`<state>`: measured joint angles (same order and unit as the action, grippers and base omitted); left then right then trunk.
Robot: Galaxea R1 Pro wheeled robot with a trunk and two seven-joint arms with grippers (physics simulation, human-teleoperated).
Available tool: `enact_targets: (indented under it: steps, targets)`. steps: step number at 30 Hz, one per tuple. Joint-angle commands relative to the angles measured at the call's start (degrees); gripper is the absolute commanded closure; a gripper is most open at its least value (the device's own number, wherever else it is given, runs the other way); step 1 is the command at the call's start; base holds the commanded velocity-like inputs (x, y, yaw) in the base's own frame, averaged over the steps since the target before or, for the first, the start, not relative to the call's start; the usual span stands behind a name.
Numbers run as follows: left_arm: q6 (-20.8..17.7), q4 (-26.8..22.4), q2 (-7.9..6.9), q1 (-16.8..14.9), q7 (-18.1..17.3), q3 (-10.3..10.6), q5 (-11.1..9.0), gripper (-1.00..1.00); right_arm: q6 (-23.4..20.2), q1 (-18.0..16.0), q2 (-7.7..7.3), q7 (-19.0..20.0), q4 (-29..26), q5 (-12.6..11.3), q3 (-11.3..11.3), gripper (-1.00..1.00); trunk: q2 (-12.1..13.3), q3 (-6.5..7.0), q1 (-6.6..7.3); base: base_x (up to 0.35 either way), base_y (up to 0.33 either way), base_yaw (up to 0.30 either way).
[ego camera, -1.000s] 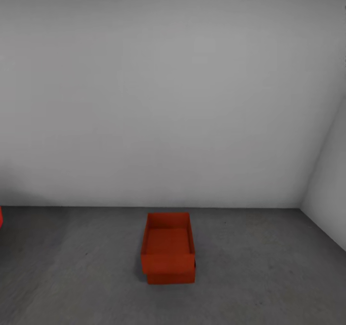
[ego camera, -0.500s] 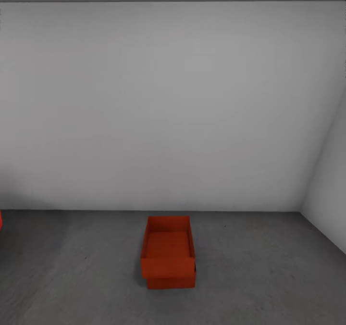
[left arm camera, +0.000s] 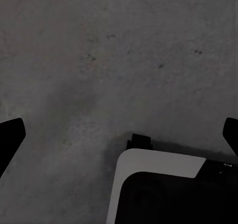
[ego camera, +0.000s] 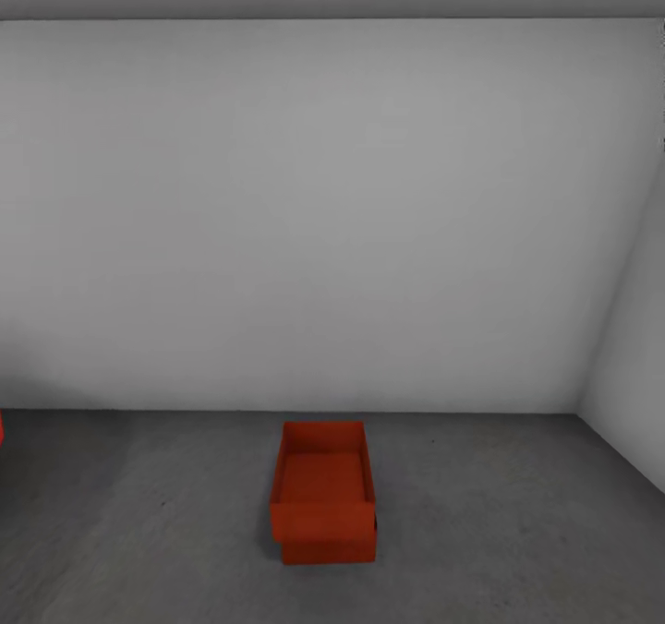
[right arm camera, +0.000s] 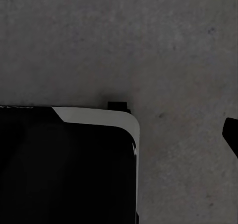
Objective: Move the two storage containers from the living room to the garage. In the garage, place one container on the floor and stack the other container on top of it (either order is fine).
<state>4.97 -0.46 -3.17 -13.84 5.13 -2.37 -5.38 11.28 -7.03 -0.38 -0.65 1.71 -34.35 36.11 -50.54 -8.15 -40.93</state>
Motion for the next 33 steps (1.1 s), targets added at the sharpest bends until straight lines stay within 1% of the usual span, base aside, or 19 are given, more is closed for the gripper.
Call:
enact_targets:
  steps: [1,21,33]
  targets:
    - [0.2,0.1,0.0,0.0,0.0,-0.2,-0.5,-1.0,0.2,-0.1,0.03,-0.1,0.1,-0.3,0.5,-1.0,-0.1,0.01,-0.01,0.0,0.0,0.0]
    - [0.2,0.1,0.0,0.0,0.0,-0.2,-0.5,-1.0,0.2,-0.1,0.03,-0.1,0.1,-0.3,0.5,-1.0,-0.1,1.82,-0.01,0.0,0.0,0.0]
    - [0.2,0.1,0.0,0.0,0.0,-0.2,-0.5,-1.0,0.2,-0.1,-0.28,-0.1,0.1,-0.3,0.4,-1.0,-0.1,1.98,-0.01,0.0,0.0,0.0]
